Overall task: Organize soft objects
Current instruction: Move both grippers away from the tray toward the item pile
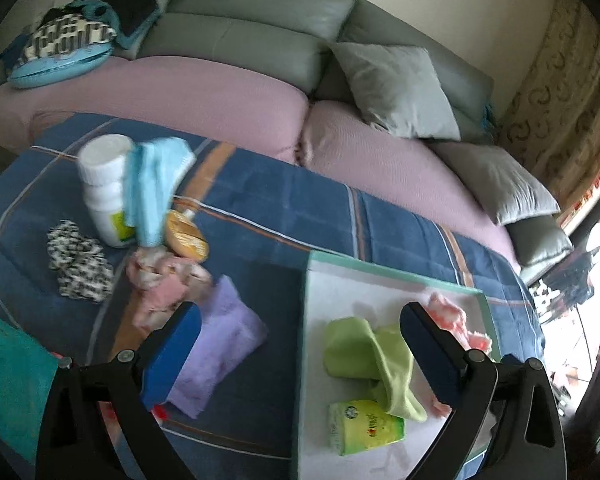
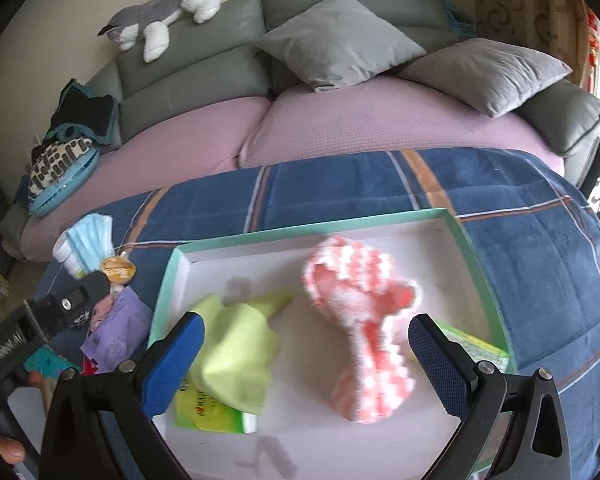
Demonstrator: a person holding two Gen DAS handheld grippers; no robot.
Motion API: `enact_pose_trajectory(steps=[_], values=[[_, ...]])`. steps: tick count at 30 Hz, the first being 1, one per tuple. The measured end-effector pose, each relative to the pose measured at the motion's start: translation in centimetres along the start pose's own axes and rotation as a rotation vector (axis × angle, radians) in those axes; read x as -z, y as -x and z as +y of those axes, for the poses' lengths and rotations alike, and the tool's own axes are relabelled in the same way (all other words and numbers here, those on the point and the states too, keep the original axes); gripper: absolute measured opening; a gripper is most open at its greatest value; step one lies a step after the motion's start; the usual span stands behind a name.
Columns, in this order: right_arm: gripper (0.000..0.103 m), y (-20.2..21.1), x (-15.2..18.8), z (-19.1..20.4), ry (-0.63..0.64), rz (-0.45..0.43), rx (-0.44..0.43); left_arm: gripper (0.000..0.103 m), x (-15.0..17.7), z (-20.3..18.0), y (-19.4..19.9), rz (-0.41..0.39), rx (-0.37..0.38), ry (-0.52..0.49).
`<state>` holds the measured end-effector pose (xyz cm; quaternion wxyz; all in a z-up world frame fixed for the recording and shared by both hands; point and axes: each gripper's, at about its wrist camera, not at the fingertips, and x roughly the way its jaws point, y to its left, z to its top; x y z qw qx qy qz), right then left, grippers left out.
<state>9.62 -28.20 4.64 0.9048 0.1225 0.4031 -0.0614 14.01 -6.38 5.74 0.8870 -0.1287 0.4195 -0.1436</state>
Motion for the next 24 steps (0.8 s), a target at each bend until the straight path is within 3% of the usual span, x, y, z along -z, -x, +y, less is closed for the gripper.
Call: enact_pose_trajectory(steps=[3,9,13,24], values=[[0.103,-0.5,0.0,1.5,0.007,0.006,-0.043,0.100,-0.6,1.5,1.1,-0.023,-0.041,0.027],[0.103,-1.2,0.3,5.0,0.069,0.017,-0.081,0.100,-1.9,4.7,4.8,-0.149,-0.142,0.074],[0.103,-1.2,0.3,6.7,0.092,0.015,-0.126,0.100,-2.5,6.9,6.6,-0.196,-0.157,0.122],[0.103,-2.1,0.3,11.6,0.133,0.029,-0.209,0.100,-3.0,13.6,9.3,-0.233,-0.322,0.228]])
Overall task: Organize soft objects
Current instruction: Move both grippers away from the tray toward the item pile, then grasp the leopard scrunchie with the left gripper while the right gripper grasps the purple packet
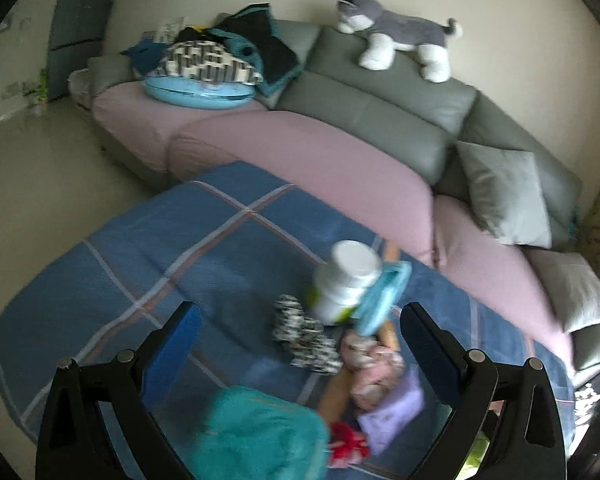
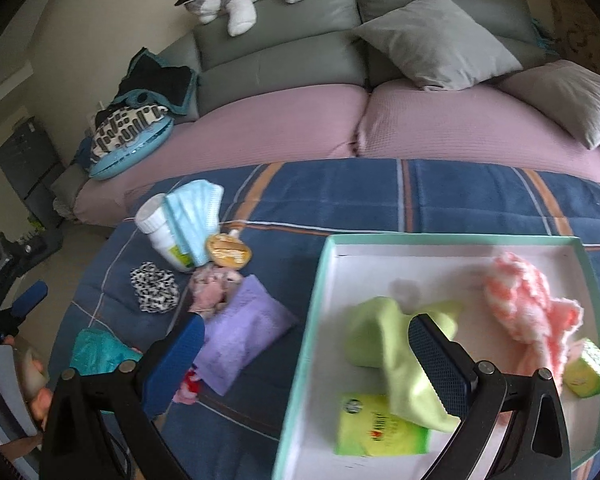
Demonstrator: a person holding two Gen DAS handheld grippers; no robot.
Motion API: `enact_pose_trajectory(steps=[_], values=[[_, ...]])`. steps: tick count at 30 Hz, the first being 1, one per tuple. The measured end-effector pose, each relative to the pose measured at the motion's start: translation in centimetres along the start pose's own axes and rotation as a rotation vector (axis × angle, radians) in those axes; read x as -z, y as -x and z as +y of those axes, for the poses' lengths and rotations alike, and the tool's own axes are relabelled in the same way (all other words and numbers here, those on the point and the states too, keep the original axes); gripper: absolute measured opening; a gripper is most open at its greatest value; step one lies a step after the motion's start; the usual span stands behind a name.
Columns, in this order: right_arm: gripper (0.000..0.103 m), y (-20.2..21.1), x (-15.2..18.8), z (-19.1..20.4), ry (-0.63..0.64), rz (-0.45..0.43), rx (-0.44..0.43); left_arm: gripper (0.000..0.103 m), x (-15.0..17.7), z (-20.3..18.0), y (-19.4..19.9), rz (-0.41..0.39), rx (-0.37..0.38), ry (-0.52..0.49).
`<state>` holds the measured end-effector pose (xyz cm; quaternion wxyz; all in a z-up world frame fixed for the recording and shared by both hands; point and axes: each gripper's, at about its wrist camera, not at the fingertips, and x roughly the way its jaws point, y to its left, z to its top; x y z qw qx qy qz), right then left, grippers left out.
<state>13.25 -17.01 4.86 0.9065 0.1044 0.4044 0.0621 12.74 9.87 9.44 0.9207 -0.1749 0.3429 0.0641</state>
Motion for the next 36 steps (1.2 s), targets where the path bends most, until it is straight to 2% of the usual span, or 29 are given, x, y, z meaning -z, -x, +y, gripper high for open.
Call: enact_pose_trajectory(steps=[7,10,16,21,31,36], values=[[0.103,-1.5,0.1,2.4,0.043,0.026,-0.025,0.100,-0.1,2.5,-1.7,0.057,-0.077,0.017],[0.103,-2.2,0.4,3.3,0.068,0.043,-0.030,0.100,0.1,3.0,-2.6,0.084,-0.085,0.033],[0.103,-3.4,0.8,3.6,0.085,0.078,-0.025,0.100,0.5,3.2,-3.8,0.117,-0.042,0.061],[0.103,-4.5,0.9,3.4,0.086,0.105,-0.017,0.100,0.7,2.4,-5.1,0.165,-0.006,0.039],[0.097,-6.2,1.0,3.6,0.081,0.148,-0.076,0.100,-0.1,-1.1,-7.7,0.326,-0.006,-0.113],[0.097,-6.5,0.9,3.8,0.079,0.157,-0.073,0.100,-1.2,-0.9,-9.3,0.442,0.080,-0.120]])
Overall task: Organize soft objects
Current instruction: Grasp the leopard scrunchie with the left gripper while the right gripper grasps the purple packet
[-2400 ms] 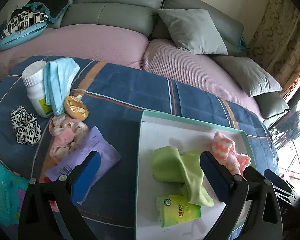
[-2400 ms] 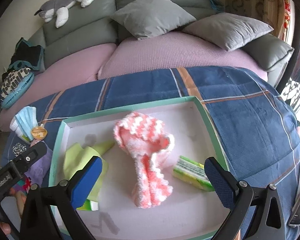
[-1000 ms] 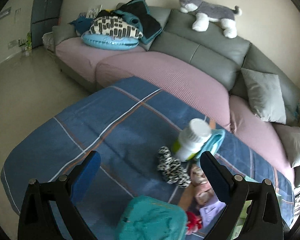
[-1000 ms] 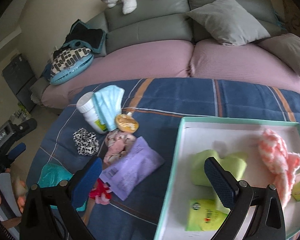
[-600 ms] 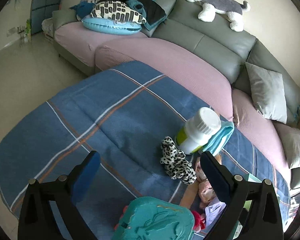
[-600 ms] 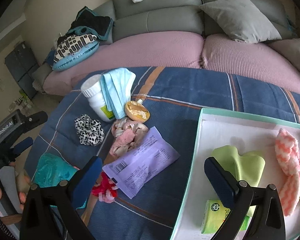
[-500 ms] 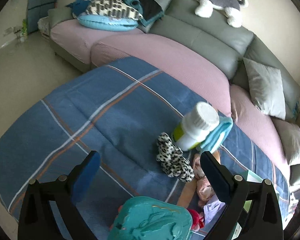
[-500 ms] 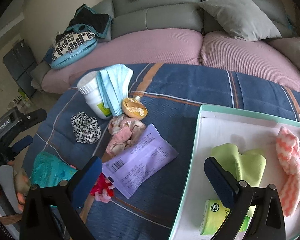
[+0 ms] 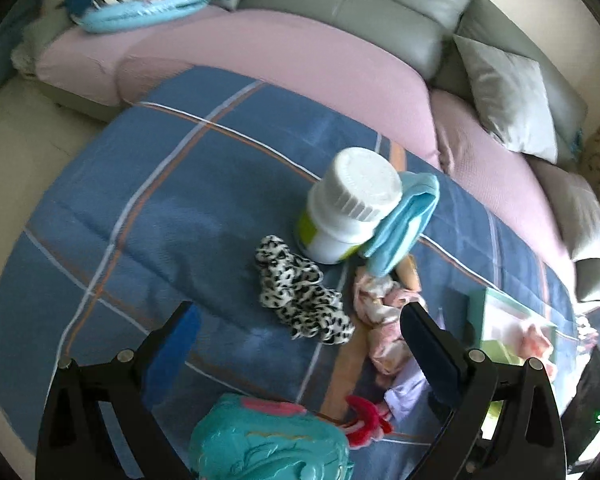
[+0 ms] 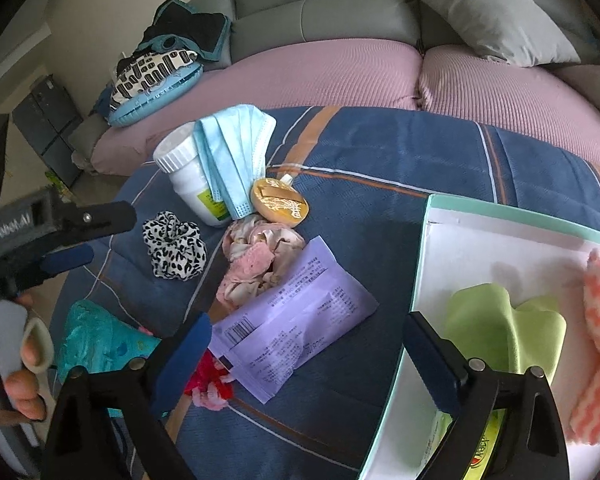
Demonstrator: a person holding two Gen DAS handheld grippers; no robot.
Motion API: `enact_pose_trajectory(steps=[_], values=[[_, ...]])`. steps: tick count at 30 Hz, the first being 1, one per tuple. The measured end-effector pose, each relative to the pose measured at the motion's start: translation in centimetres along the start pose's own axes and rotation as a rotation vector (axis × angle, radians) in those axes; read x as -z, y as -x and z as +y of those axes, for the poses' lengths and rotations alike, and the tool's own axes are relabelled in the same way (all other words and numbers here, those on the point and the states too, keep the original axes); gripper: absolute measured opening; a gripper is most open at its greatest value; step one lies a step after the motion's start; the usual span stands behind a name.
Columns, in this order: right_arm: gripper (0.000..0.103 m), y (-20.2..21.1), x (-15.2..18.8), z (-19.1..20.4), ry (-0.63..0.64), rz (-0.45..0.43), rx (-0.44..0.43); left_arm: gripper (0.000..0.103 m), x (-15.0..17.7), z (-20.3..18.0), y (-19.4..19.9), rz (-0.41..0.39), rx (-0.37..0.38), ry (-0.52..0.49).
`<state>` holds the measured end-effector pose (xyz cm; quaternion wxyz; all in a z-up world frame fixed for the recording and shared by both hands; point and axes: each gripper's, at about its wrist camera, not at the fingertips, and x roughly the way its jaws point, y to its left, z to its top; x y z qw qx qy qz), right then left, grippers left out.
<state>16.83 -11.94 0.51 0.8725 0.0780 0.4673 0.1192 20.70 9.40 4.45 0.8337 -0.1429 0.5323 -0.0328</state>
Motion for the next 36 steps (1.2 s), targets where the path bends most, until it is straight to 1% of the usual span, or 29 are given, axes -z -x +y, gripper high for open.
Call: enact_pose_trajectory(steps=[2,4,7,9,12,14,16,18,20,23,32,34,36], values=[[0.097,0.0,-0.1,0.1,-0.009,0.008,-0.019,0.100,-0.5,0.3,-0.1,0.030,-0.010,0.002],[0.097,-0.1,-0.1,0.1,-0.017,0.019,-0.032,0.100,-1.2,0.4,-0.3,0.044,-0.020,-0.030],[0.097,-0.1,-0.1,0.5,-0.008,0.032,-0.031,0.100,-2.3,0.4,-1.4,0.127,-0.005,-0.072],[0.097,-0.2,-0.2,0.6,-0.003,0.048,-0.041,0.100,-2.9,0.6,-2.3,0.181,-0.014,-0.077],[0.096,-0.8,-0.3,0.6,-0.012,0.079,-0.050,0.100,-3.7,0.4,-3.3,0.227,-0.021,-0.106],[0.096,-1.3,-0.4,0.4,-0.025,0.106,-0.055,0.100,-4.0,0.6,-4.1,0.264,-0.026,-0.102],[0.096,-1.7,-0.5,0.2,-0.043,0.126,-0.066,0.100,-4.1,0.6,-5.0,0.302,-0.010,-0.098],[0.095,-1.9,-0.6,0.1,-0.052,0.135,-0.072,0.100,-4.2,0.6,-5.9,0.333,-0.020,-0.097],[0.095,-2.1,-0.8,0.1,-0.054,0.144,-0.074,0.100,-4.2,0.4,-6.7,0.354,-0.031,-0.112],[0.095,-2.2,-1.1,0.3,-0.052,0.157,-0.065,0.100,-4.4,0.1,-7.8,0.385,-0.029,-0.117],[0.095,-2.8,-1.6,0.7,-0.022,0.186,-0.049,0.099,-6.1,0.0,-10.8,0.433,-0.053,-0.116],[0.095,-2.9,-1.6,0.6,-0.018,0.192,-0.054,0.095,-6.4,0.4,-11.3,0.446,-0.062,-0.104],[0.095,-2.9,-1.7,0.5,-0.014,0.197,-0.059,0.092,-6.6,0.7,-11.7,0.462,-0.055,-0.099]])
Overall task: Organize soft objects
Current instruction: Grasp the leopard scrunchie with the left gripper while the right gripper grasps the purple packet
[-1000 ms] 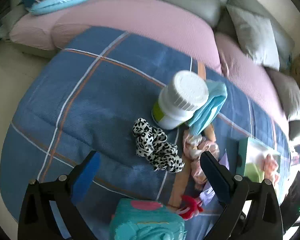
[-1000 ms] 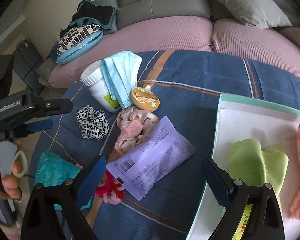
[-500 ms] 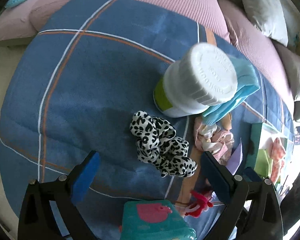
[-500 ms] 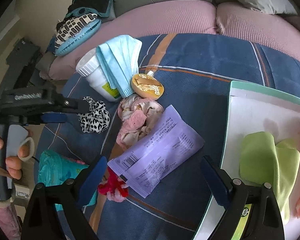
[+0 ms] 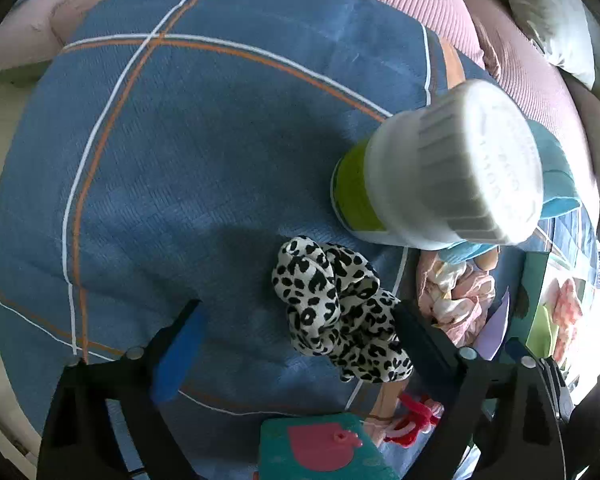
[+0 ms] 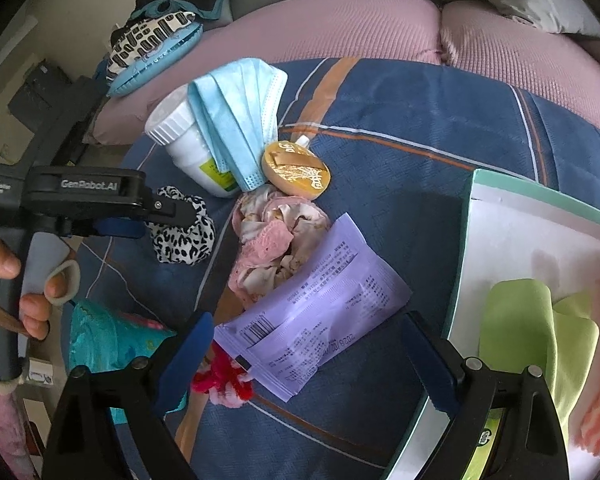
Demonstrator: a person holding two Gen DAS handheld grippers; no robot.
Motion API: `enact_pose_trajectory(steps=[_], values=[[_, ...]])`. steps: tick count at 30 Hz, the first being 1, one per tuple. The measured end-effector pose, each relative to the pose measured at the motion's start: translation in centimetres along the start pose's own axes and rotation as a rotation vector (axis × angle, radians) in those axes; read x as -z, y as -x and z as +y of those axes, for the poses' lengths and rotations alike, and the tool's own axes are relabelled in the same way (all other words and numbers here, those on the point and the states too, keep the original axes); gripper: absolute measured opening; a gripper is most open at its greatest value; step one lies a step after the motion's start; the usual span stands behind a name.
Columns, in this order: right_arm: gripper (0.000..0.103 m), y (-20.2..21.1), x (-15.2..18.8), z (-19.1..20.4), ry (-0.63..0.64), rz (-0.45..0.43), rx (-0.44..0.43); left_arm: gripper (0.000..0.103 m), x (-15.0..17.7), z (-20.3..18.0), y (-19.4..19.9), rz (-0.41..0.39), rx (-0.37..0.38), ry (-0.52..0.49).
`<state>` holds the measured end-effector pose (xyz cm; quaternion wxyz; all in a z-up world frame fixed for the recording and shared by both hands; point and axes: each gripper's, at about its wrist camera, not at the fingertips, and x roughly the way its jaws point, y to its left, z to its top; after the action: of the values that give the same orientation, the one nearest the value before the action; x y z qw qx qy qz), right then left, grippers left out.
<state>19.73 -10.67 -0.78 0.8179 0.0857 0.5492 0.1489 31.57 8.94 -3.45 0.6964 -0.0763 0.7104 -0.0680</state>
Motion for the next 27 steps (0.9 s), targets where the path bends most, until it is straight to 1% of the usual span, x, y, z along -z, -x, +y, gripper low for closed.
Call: enact_pose_trajectory(steps=[3,6,8,9,10,13,16,20,22,27], values=[[0.095,-0.2,-0.2,0.0,0.004,0.015,-0.004,0.091,-0.6,-0.1,-0.3,0.007,-0.001,-0.012],[0.095,-0.4,-0.7,-0.1,0.001,0.032,-0.016,0.084,-1.0,-0.3,-0.8,0.016,0.016,-0.018],[0.095,-0.6,-1.0,-0.2,-0.005,0.039,-0.021,0.082,-0.8,-0.9,-1.2,0.018,0.026,-0.023],[0.094,-0.7,-1.2,-0.3,-0.016,0.047,-0.025,0.079,-0.9,-1.0,-1.3,0.020,0.029,-0.029],[0.093,-0.9,-1.3,-0.6,-0.032,0.055,-0.032,0.074,-0.9,-1.1,-1.4,0.024,0.034,-0.035],[0.090,-1.3,-1.4,-1.5,-0.085,0.072,-0.055,0.067,-0.8,-1.7,-1.7,0.028,0.043,-0.052],[0.083,-1.8,-1.7,-2.3,-0.131,0.084,-0.083,0.059,-1.0,-2.5,-1.9,0.025,0.050,-0.071],[0.077,-2.1,-1.9,-2.5,-0.154,0.085,-0.071,0.059,-1.0,-3.4,-2.1,0.024,0.047,-0.078],[0.071,-2.2,-2.0,-2.6,-0.153,0.085,-0.057,0.059,-1.0,-3.6,-2.3,0.025,0.051,-0.079],[0.066,-2.3,-1.6,-2.2,-0.130,0.083,-0.030,0.057,-0.1,-4.4,-2.7,0.017,0.048,-0.085]])
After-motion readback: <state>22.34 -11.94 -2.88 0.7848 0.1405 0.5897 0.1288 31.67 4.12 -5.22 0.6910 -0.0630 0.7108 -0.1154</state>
